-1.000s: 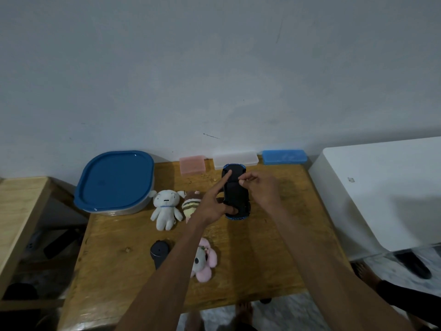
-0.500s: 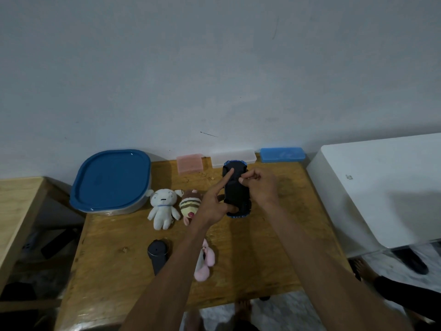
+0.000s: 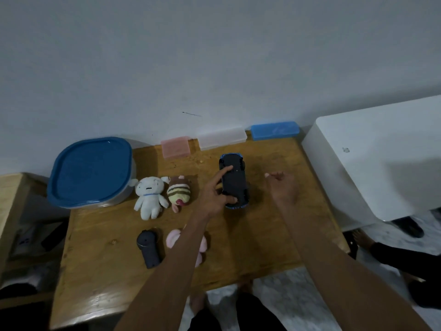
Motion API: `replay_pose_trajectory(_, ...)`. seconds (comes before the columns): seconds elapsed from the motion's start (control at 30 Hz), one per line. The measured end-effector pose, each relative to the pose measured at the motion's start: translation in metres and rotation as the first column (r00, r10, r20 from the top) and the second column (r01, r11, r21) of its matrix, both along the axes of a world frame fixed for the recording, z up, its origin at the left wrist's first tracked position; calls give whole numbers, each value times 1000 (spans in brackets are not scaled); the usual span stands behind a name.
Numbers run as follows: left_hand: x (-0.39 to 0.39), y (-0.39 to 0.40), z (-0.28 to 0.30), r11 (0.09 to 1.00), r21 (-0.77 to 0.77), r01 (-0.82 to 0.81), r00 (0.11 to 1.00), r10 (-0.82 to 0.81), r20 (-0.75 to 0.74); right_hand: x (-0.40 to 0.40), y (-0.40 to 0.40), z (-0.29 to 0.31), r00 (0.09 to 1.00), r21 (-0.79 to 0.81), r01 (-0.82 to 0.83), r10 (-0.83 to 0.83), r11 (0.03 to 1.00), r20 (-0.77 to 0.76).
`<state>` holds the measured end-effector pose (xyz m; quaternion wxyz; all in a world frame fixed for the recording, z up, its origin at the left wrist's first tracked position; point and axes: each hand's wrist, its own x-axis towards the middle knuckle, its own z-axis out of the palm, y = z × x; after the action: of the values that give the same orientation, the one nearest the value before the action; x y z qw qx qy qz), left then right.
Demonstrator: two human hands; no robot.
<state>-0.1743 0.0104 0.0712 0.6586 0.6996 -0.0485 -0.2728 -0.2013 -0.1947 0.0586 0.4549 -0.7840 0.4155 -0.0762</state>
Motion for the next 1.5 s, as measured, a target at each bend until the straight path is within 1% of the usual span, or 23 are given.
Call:
replay_pose_trajectory(0.07,-2,-4,-3,1000,-4,-10,999,10,-31,-11,-12,-20,993,-94,-2,-9,996,-117)
replay_pose_trajectory(0.2,-7,-13,-10,1000,11,-21,998,22,-65,-28,-23,-44,959,-198,-139,82,970,-271)
replay_pose_trajectory(0.3,-11,-15,-15,999,32,-17,998,20,-67,-31,-26,-49,942,-248,-206,124,946,-311)
replay_pose_trajectory(0.43,-15,-15,-14,1000,18,-25,997,26,-78,-28,-27,-50,924,-286,-290,189,913,-333)
replay_pose_trajectory(0.5,-15,-15,-13,999,22,-30,996,32,-83,-26,-28,-49,910,-273,-324,219,906,-352)
replay_pose_trajectory(0.57,-14,-16,-11,999,14,-39,994,40,-103,-20,-27,-42,927,-188,-289,225,939,-300)
replay_pose_trajectory(0.67,-10,-17,-6,999,4,-53,994,53,-101,-5,-18,-16,971,-38,-235,233,971,-54)
replay_pose_trajectory(0.77,-6,-17,0,998,-2,-62,995,62,-78,9,-2,23,960,56,-250,240,967,148)
replay_pose_trajectory(0.83,-3,-17,5,998,-7,-55,996,54,-71,14,7,44,942,89,-252,224,963,249)
replay_pose_trajectory(0.9,-2,-15,10,999,-11,-46,997,45,-61,19,15,57,923,104,-260,215,960,318)
replay_pose_trajectory(1.1,2,-7,18,999,-15,-42,998,41,-45,25,31,66,894,36,-287,254,957,371)
replay_pose_trajectory(1.27,4,0,19,999,-36,-41,999,41,-18,24,35,65,896,-60,-295,298,954,330)
replay_pose_trajectory(1.5,2,4,24,998,-50,-37,999,37,4,25,40,67,889,-112,-300,320,947,327)
